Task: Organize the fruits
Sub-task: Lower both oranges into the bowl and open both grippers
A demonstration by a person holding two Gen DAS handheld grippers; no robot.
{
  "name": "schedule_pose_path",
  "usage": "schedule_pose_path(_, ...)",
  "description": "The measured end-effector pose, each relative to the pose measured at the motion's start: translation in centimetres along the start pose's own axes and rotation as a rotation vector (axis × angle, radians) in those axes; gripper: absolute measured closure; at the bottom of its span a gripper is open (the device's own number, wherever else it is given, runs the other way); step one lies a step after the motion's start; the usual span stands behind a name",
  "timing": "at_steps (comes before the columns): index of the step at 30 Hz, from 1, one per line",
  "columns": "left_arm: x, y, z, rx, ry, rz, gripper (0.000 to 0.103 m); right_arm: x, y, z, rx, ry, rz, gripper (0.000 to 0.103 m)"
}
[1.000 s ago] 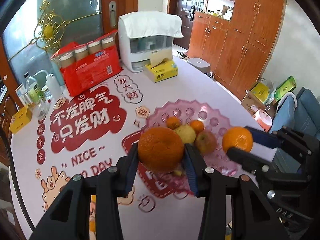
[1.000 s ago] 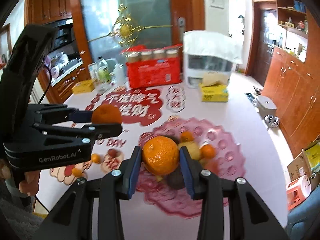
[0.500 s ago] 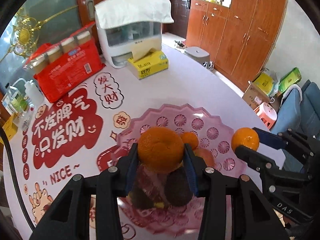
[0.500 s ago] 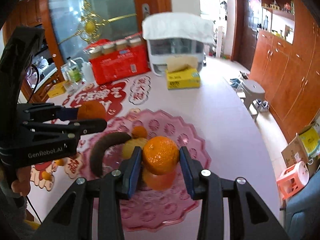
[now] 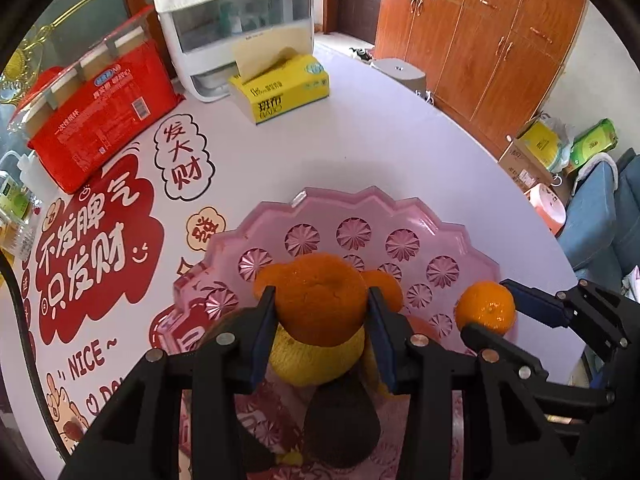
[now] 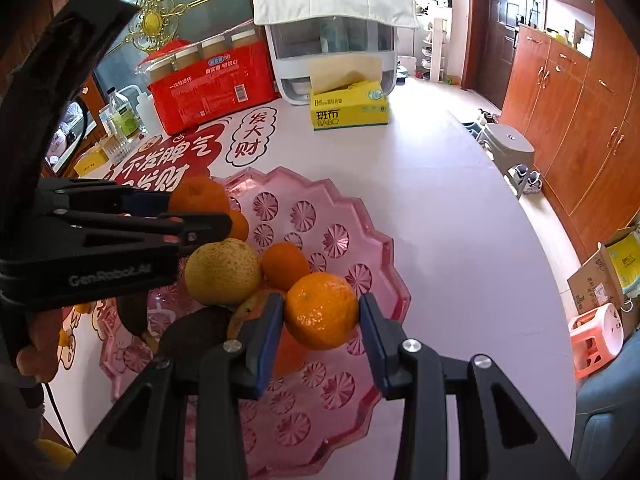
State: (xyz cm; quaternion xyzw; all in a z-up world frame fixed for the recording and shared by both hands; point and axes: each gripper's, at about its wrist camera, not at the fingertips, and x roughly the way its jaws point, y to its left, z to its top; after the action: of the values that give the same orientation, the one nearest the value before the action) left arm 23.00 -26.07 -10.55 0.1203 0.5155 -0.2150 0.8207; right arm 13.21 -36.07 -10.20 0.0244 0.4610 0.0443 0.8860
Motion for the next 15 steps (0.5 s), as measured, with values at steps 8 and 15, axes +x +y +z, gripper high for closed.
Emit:
schedule_pose_path(8, 2.5, -0.4, 0.6, -0.013, 0.041, 0.013, 0.061, 1.8, -0.2, 0.4, -0.027, 0.016, -0.005, 0.064)
schedule_pose_path(15, 3.3, -0.3, 0.9, -0.018, 0.051, 0.024, 0.061, 2.8, -0.1, 0.5, -0.053, 0.028, -0.017, 0.063)
